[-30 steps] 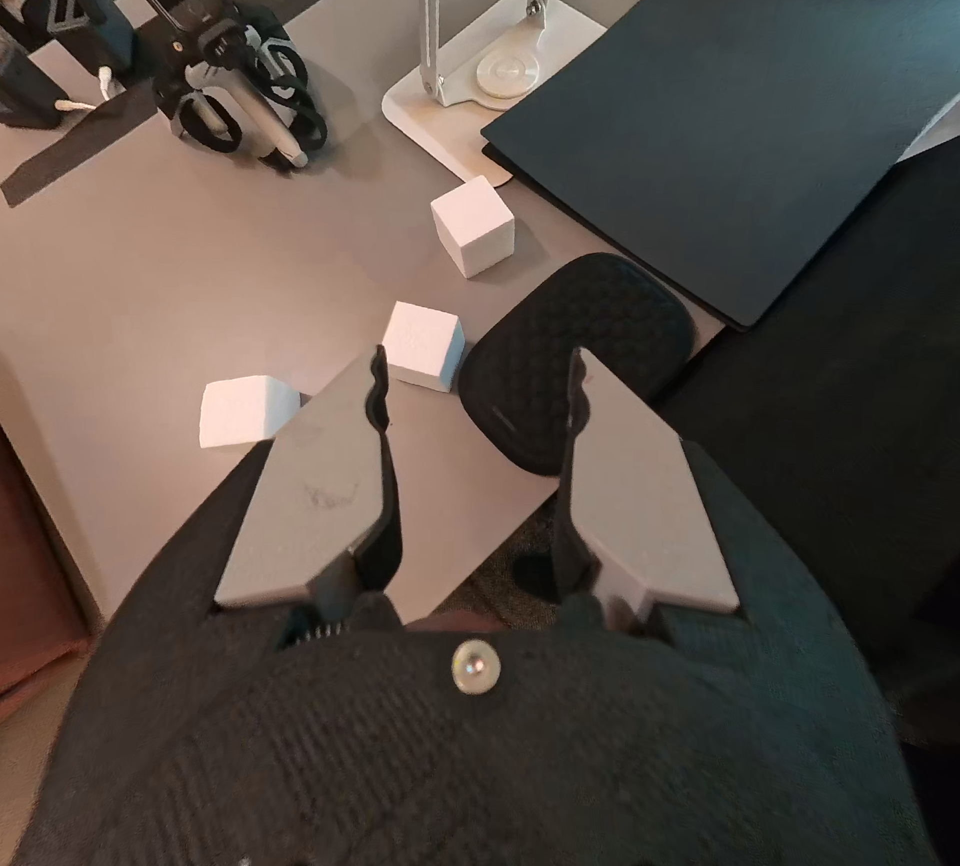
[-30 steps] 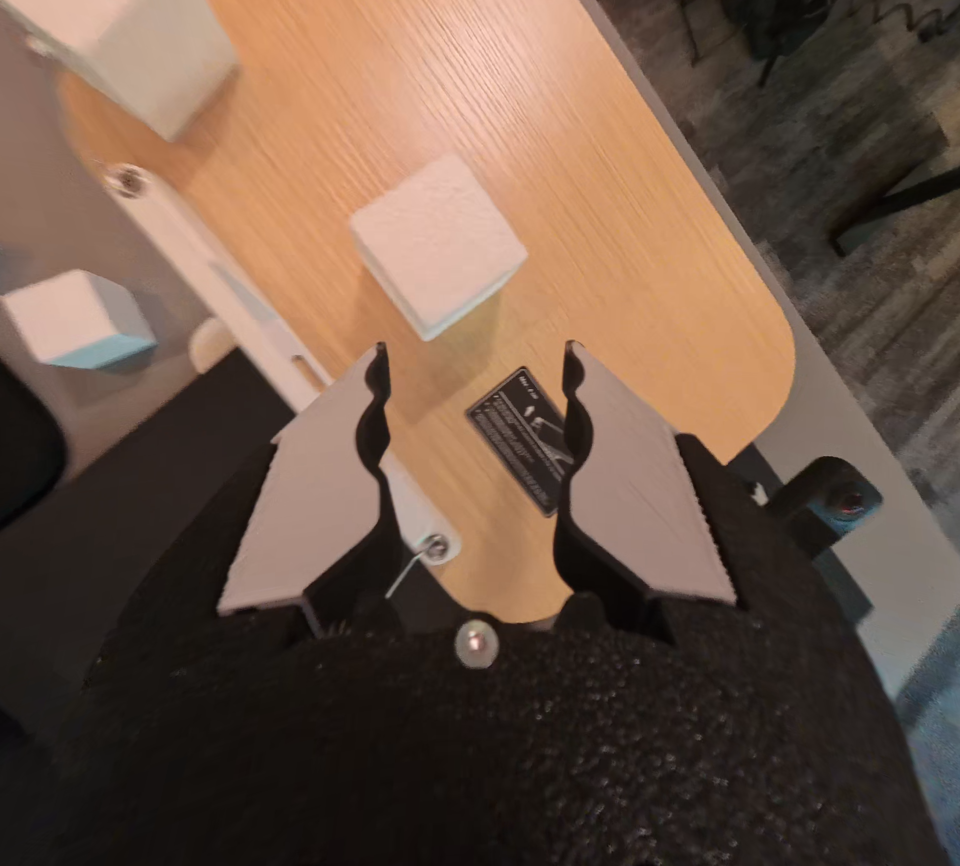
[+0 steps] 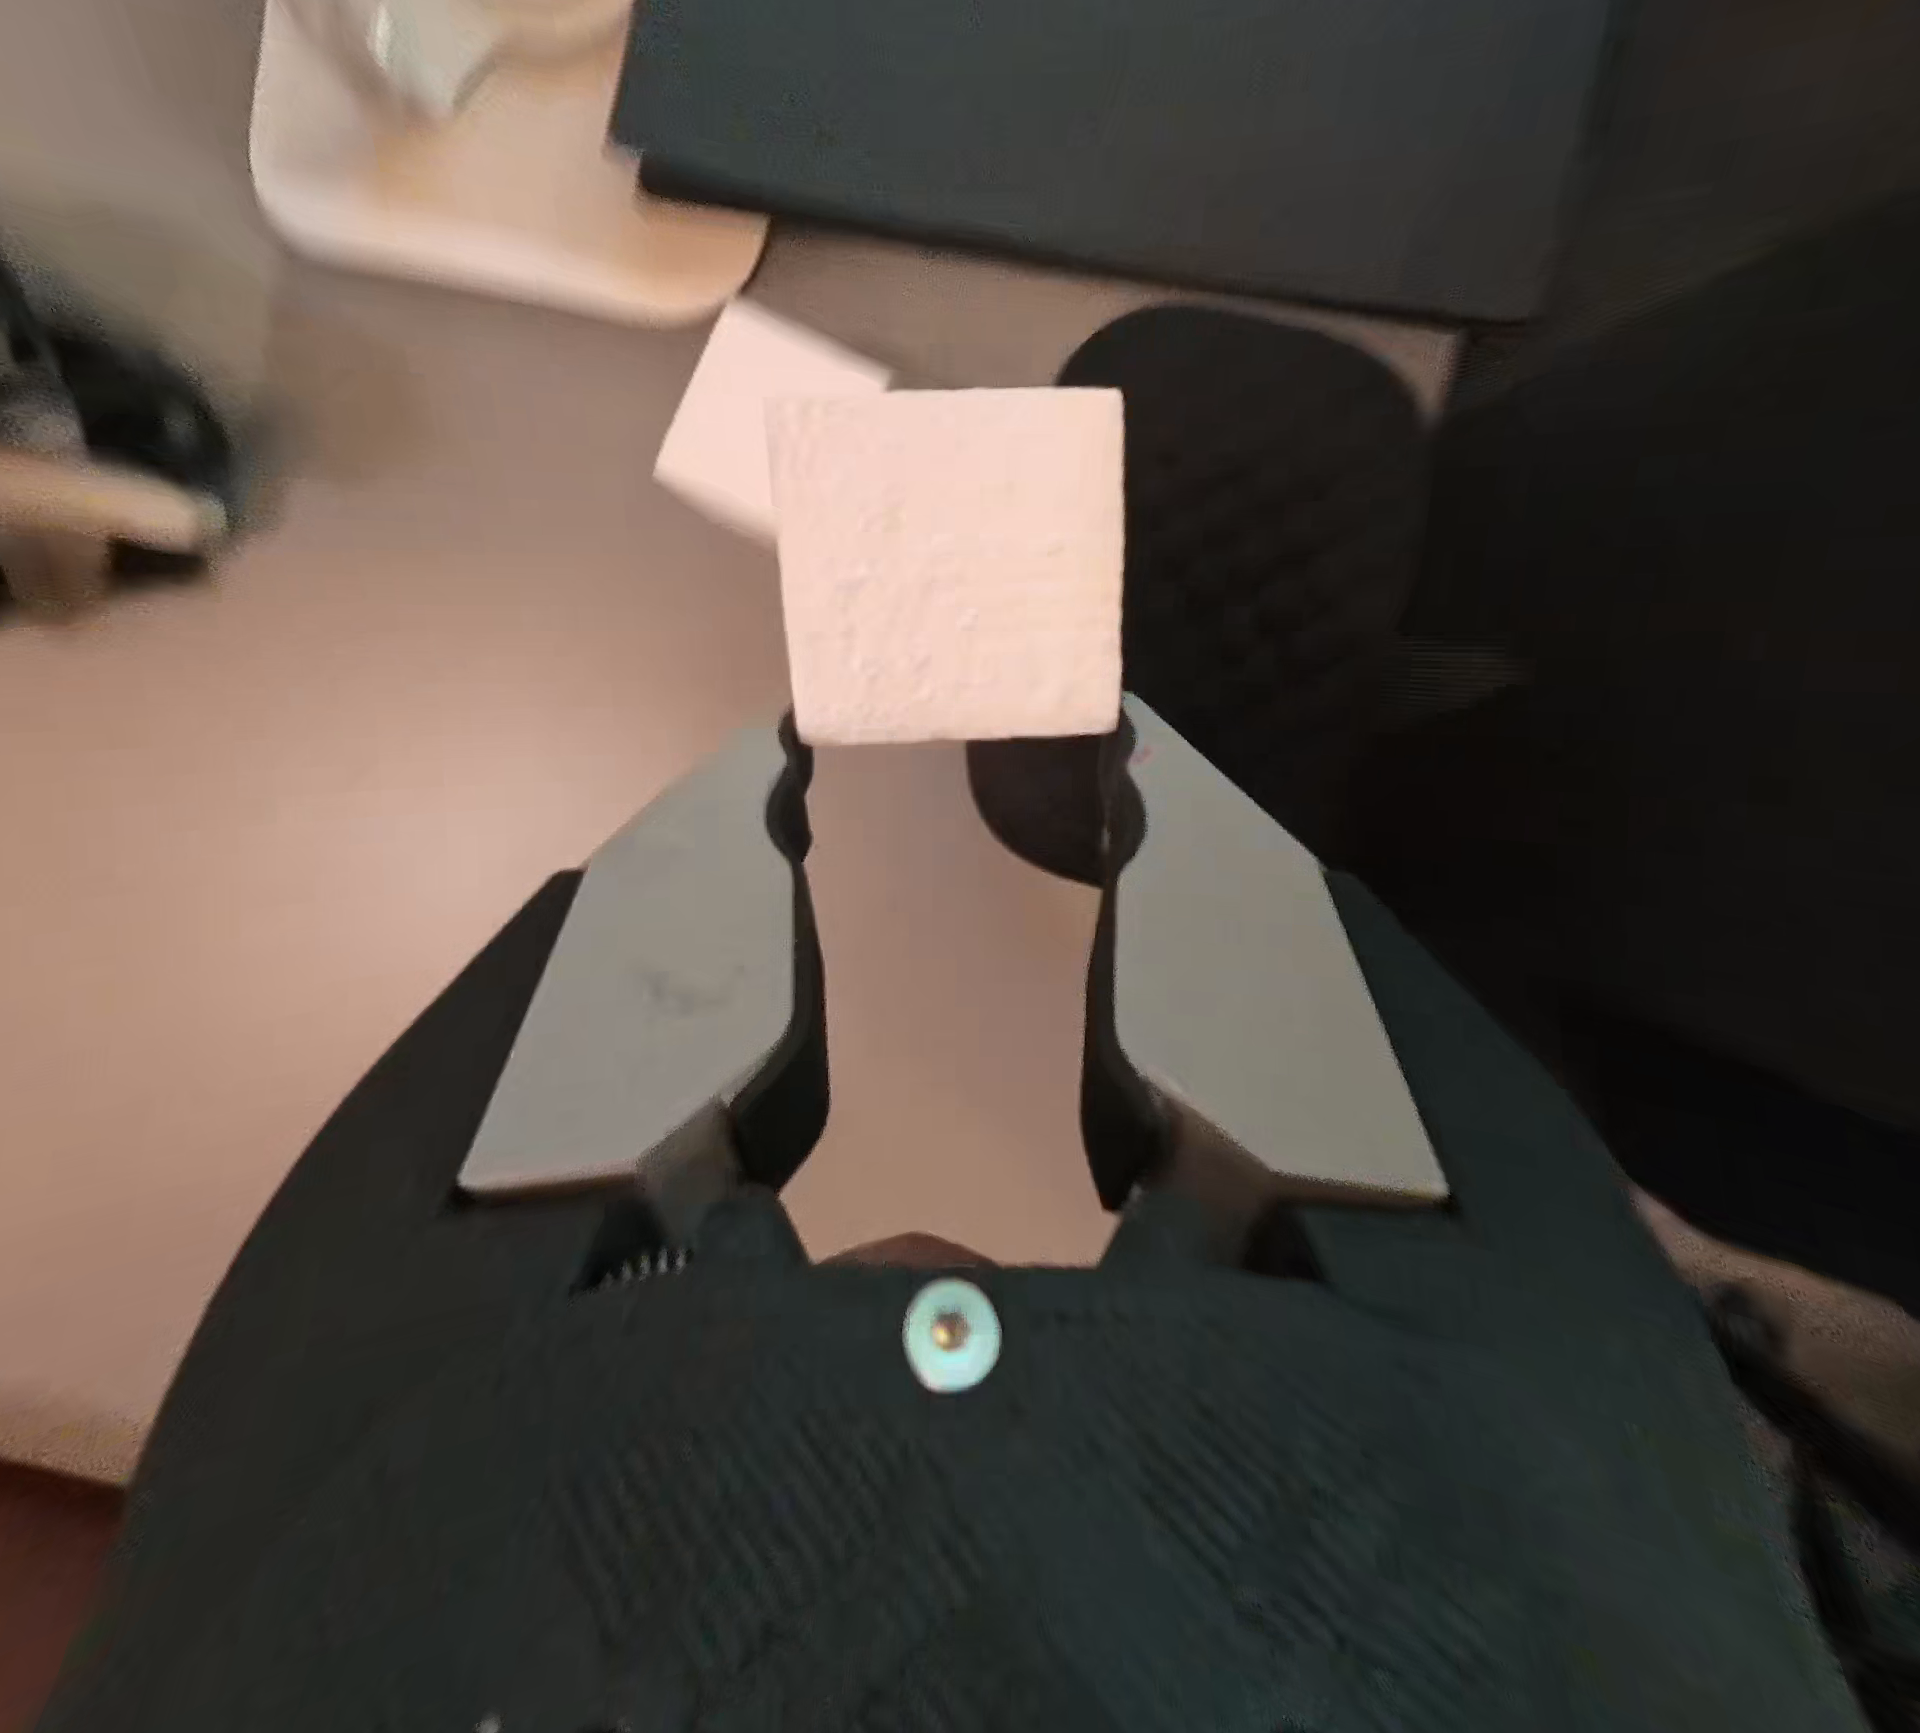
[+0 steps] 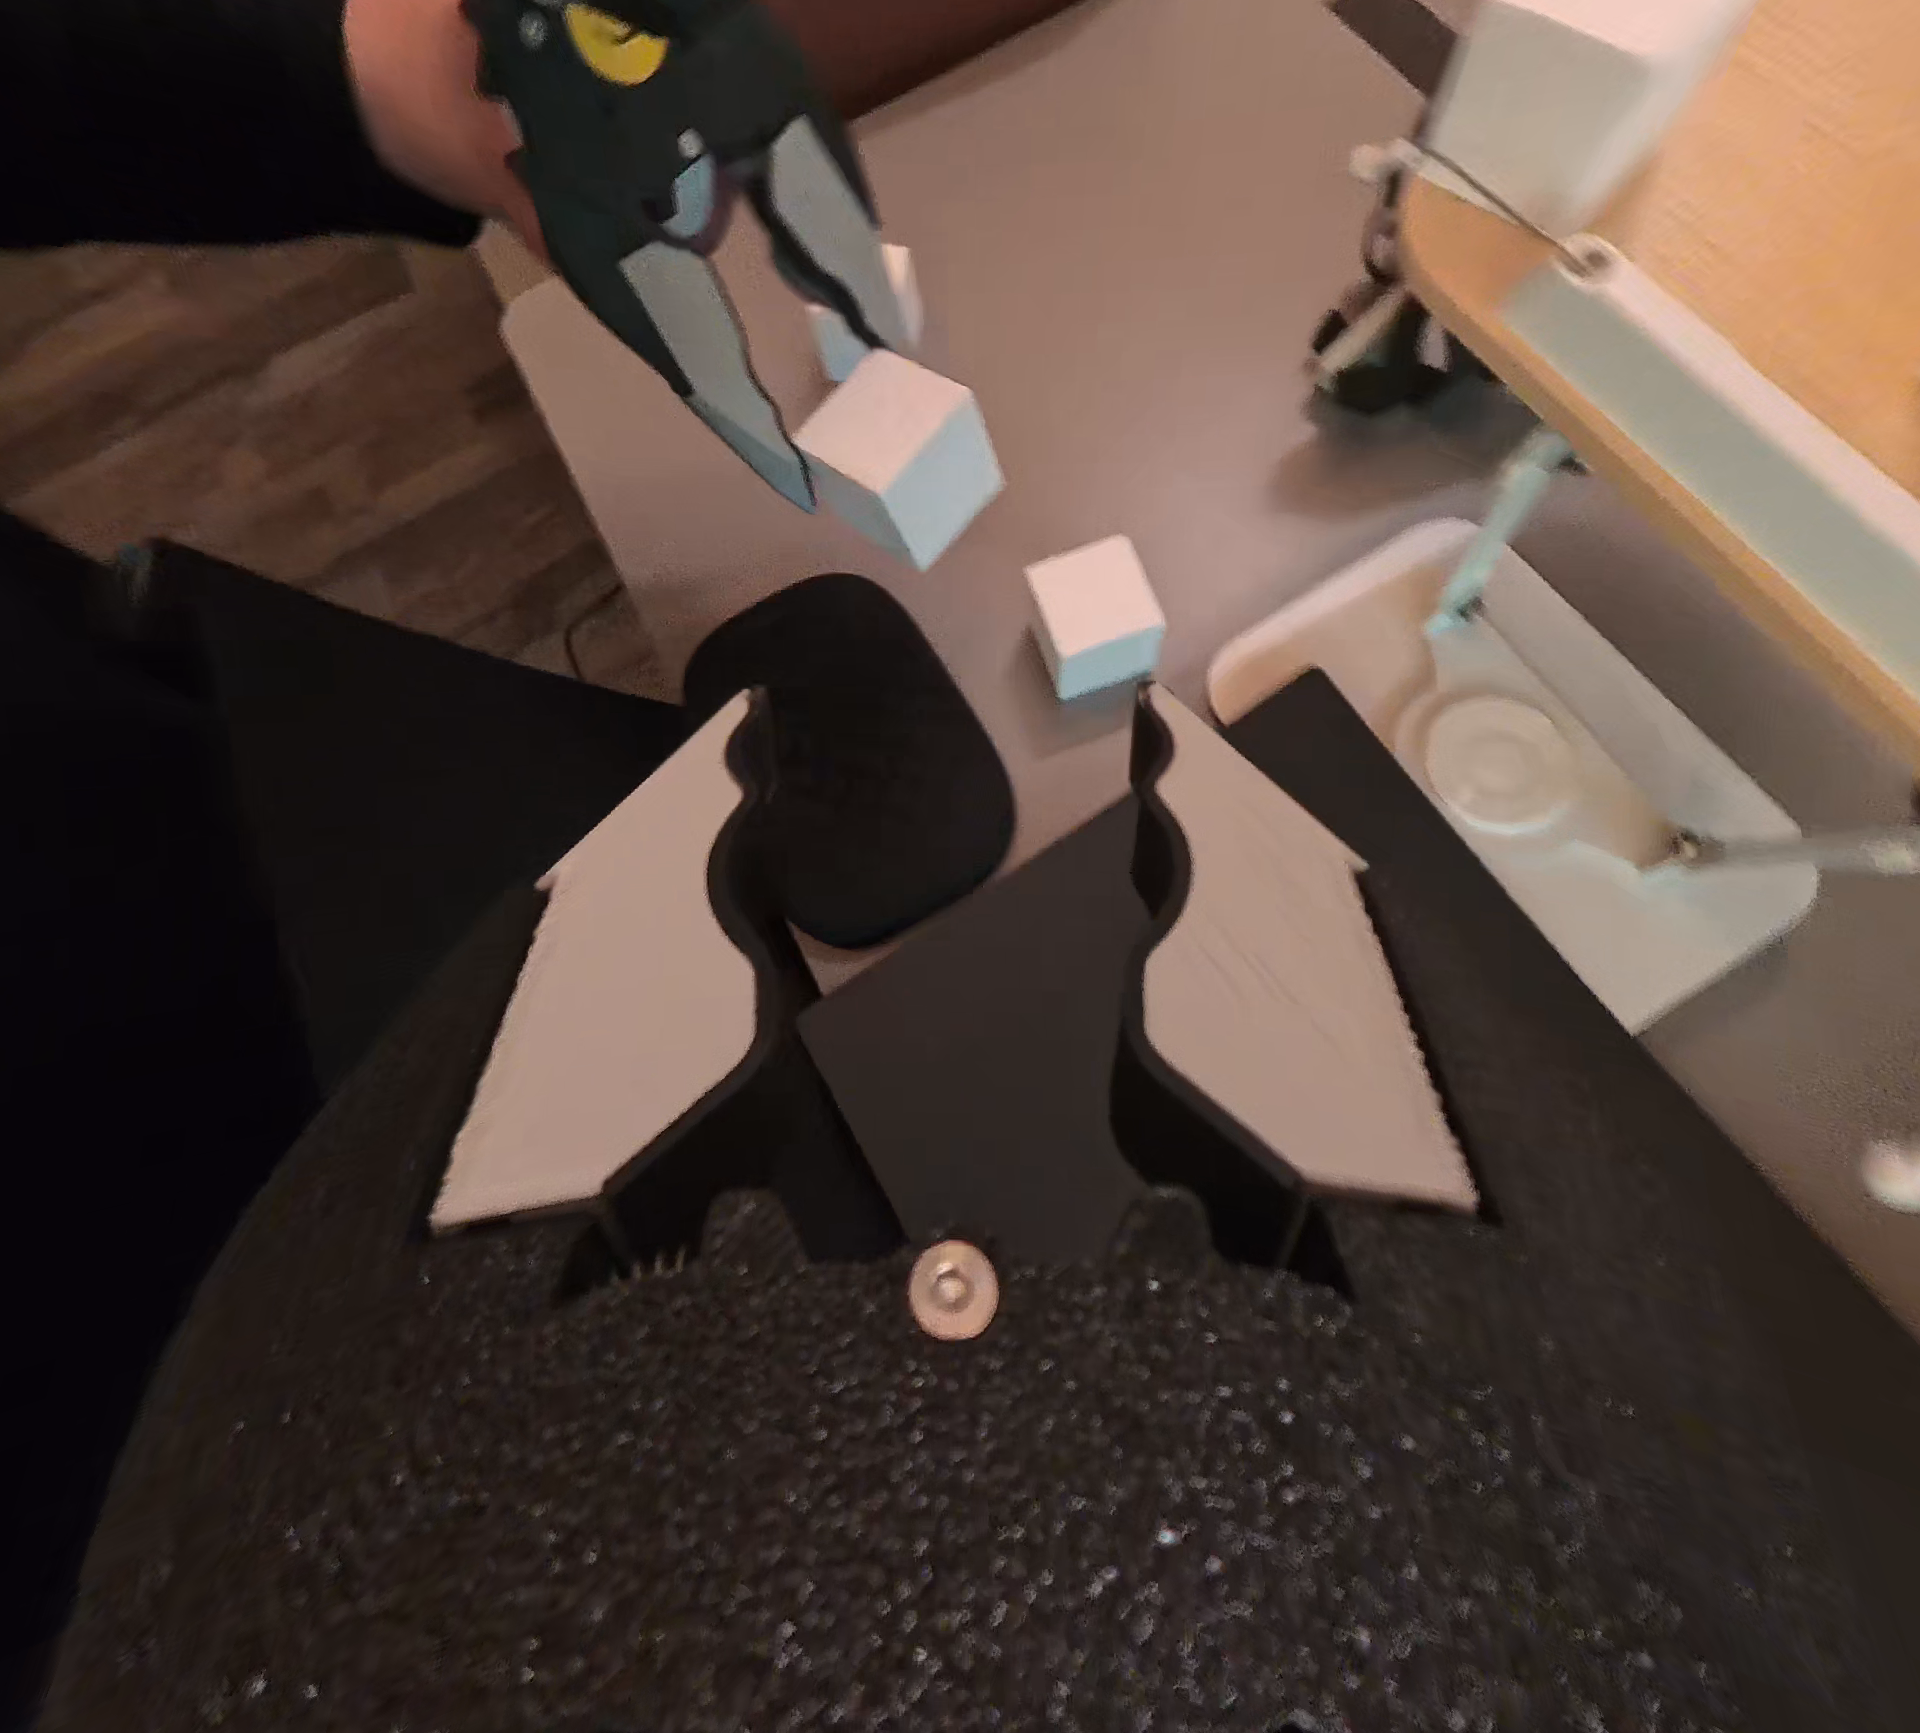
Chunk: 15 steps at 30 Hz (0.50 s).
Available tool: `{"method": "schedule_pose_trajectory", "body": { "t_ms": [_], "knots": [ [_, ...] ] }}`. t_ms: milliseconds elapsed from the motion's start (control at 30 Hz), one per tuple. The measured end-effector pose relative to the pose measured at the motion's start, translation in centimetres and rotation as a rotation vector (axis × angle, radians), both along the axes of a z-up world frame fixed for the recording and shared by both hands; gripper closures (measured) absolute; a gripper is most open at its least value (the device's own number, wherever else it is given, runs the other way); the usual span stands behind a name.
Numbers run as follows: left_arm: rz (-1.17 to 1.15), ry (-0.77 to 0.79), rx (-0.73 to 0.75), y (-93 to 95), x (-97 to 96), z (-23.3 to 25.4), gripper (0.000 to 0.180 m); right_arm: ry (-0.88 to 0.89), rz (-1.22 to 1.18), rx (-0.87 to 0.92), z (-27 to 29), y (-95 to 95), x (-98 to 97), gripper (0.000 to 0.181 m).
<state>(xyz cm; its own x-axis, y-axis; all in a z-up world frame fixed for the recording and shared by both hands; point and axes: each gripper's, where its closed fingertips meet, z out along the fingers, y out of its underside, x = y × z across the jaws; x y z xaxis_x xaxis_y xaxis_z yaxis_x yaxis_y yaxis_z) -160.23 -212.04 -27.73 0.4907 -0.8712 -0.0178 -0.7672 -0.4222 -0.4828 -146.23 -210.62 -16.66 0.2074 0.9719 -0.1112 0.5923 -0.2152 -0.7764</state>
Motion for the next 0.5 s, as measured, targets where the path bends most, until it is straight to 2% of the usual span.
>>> {"method": "schedule_pose_trajectory", "body": {
  "t_ms": [200, 333, 400, 500],
  "knots": [
    [-0.296, -0.018, 0.097, -2.4, 6.3, 5.8, 0.125, -0.147, 0.193, 0.145, -1.3, -3.4, -4.8, 0.111],
    [-0.351, 0.001, 0.089, -3.8, 6.8, 6.2, 0.126, -0.218, 0.305, 0.154, -2.6, -5.2, -5.6, 0.111],
    [-0.347, 0.021, 0.087, -4.2, 6.7, 5.9, 0.125, -0.230, 0.313, 0.191, -2.8, -5.1, -5.6, 0.126],
    [-0.267, 0.001, 0.085, -4.1, 6.4, 5.7, 0.126, -0.213, 0.312, 0.184, -2.8, -5.0, -5.7, 0.126]
  ]
}}
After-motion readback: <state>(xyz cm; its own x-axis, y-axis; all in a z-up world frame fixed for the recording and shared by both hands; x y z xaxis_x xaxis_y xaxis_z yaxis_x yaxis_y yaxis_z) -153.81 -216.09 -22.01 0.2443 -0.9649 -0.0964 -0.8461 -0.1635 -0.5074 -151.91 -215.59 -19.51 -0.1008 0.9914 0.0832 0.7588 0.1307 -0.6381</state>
